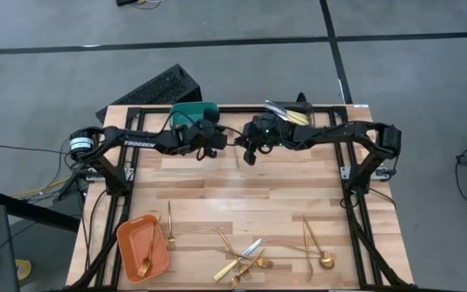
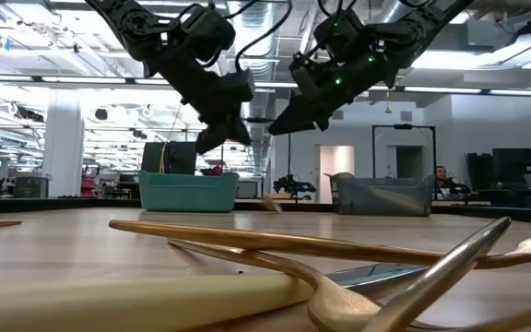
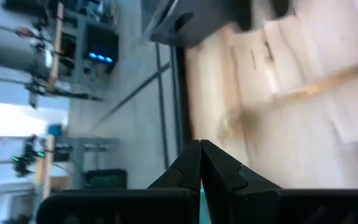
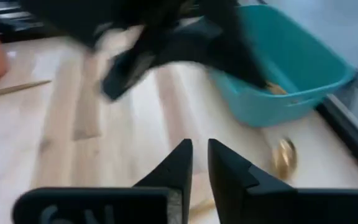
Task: Sort silverware by color (type)
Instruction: Put the gold spoon into the green bin
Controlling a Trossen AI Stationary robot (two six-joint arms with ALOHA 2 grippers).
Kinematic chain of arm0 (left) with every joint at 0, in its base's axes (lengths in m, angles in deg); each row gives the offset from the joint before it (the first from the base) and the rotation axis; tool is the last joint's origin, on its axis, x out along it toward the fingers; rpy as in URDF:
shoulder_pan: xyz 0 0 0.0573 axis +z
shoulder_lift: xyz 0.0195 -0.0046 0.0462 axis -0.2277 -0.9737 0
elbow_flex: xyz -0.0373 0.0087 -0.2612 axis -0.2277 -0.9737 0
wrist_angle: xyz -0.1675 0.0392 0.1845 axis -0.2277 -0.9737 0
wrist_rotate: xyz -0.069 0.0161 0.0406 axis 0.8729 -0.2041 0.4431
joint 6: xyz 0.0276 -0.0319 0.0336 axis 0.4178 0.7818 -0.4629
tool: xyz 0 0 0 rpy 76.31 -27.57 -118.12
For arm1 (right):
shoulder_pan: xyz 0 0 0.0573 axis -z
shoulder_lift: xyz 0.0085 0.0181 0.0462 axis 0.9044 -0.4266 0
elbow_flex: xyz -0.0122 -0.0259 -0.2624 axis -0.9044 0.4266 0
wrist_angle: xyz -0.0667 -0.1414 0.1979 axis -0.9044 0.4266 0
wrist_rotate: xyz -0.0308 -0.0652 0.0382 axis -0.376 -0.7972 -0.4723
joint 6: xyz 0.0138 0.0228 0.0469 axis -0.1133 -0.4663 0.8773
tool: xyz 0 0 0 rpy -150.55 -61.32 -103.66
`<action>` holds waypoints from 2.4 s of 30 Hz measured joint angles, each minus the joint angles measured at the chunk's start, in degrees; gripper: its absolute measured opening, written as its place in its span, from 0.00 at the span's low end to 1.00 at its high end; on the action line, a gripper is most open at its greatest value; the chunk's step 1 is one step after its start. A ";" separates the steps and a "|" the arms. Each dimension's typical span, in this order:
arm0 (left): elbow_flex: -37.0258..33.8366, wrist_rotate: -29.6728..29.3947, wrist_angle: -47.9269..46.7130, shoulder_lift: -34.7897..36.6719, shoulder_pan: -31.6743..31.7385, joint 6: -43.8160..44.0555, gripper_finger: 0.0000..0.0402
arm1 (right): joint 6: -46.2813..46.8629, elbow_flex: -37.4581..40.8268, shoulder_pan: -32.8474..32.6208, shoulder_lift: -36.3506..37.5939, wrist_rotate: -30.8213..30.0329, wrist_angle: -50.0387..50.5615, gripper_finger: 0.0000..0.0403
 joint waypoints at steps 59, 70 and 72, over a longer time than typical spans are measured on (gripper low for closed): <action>-0.02 3.21 -12.29 0.09 6.39 36.81 0.22 | 29.66 -5.98 -8.81 -2.04 -29.82 43.28 0.28; -2.04 3.27 -12.22 0.09 6.42 37.06 0.22 | 36.99 3.54 -2.50 -5.51 -25.33 23.38 0.56; -2.04 3.29 -12.24 0.09 6.43 37.09 0.22 | 36.02 2.50 -2.06 -7.41 -25.81 23.03 0.56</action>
